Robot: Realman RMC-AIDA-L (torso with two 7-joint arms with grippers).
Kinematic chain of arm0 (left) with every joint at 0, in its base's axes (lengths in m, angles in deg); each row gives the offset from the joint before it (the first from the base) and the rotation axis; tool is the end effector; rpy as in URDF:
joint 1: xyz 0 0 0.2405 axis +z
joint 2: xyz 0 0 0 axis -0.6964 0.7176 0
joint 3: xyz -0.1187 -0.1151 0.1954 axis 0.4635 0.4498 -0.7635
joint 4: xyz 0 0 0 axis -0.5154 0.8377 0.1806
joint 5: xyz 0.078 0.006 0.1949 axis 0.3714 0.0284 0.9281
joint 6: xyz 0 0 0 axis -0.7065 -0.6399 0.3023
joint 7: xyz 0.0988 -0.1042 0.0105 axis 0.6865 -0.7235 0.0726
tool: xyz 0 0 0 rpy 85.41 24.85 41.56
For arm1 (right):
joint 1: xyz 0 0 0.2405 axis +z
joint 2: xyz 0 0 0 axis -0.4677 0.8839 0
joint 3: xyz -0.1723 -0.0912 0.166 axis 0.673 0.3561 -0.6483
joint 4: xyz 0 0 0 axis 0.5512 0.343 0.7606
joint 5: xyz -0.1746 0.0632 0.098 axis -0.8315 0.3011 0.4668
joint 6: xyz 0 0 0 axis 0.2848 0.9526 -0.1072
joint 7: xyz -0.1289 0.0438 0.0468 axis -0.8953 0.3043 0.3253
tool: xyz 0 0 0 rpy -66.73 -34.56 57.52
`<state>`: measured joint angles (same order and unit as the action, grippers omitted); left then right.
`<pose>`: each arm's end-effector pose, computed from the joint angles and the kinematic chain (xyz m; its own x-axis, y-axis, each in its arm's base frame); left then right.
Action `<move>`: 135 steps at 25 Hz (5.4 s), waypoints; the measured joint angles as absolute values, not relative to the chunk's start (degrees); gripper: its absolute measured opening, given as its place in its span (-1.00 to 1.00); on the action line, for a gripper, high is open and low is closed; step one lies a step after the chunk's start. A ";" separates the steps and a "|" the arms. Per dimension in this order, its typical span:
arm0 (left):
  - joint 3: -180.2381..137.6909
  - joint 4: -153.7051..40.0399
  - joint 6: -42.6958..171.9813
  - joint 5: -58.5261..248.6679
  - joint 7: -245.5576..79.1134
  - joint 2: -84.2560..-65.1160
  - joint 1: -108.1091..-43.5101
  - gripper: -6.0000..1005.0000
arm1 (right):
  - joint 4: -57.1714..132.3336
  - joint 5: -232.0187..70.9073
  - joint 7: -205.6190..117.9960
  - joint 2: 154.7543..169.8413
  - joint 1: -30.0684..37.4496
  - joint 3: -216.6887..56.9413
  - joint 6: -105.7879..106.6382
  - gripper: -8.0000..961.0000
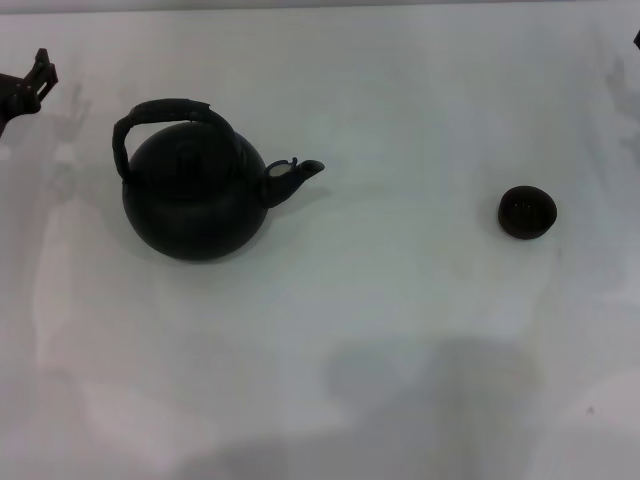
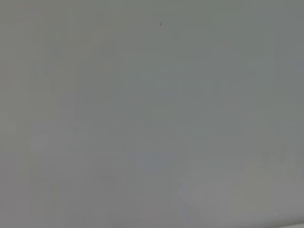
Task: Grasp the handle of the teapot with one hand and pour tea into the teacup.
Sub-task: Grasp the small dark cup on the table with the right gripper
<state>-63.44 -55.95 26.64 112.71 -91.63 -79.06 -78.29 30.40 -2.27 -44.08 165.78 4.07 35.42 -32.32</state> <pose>-0.3572 0.3755 -0.0059 0.7582 0.2247 0.6120 0.6334 -0.0310 -0.7732 0.3654 0.3807 0.0088 0.6197 -0.2193 -0.7536 -0.7385 0.1623 -0.6545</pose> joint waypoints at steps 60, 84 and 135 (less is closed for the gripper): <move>-63.20 -57.98 0.92 110.91 -95.82 -79.21 -62.63 0.74 | 17.11 -76.11 30.71 148.93 9.67 35.15 -43.76 0.75; -63.44 -57.90 1.08 110.95 -95.82 -78.95 -63.54 0.74 | 25.89 -115.76 37.26 146.27 12.56 23.35 -63.12 0.70; -63.36 -57.73 1.34 107.91 -95.82 -78.95 -64.51 0.74 | -10.57 -216.07 82.12 165.78 22.97 2.02 -71.55 0.69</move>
